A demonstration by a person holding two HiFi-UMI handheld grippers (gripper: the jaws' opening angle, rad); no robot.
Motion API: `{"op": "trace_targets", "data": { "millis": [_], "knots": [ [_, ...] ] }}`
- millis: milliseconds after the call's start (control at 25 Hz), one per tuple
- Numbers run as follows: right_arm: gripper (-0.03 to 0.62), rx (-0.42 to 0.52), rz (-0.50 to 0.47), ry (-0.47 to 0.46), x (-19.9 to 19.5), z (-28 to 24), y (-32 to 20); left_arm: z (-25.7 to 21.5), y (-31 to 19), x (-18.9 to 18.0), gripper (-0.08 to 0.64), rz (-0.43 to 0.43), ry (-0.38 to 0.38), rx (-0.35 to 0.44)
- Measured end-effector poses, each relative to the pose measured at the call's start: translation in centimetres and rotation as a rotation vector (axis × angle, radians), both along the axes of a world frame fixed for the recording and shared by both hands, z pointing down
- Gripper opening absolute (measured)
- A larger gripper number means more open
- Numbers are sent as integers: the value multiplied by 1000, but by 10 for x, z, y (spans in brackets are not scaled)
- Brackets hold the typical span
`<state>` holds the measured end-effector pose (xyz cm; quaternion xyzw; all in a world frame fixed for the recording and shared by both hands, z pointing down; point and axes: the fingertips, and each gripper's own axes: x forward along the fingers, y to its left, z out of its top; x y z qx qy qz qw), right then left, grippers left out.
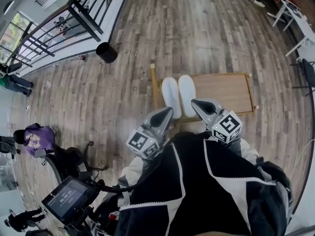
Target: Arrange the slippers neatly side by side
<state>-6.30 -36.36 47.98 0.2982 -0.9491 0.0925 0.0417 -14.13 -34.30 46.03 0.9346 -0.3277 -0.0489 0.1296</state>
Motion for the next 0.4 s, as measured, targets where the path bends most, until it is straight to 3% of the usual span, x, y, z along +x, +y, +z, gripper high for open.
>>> {"op": "trace_targets", "data": {
  "millis": [200,400],
  "knots": [
    [0,-11,-40,0,-13,5,1,0,1,-8,19,-36,-6,-25],
    [0,-88,-65,10,-20,24,35,21,38,-8,20,-34,17,-99]
  ]
}}
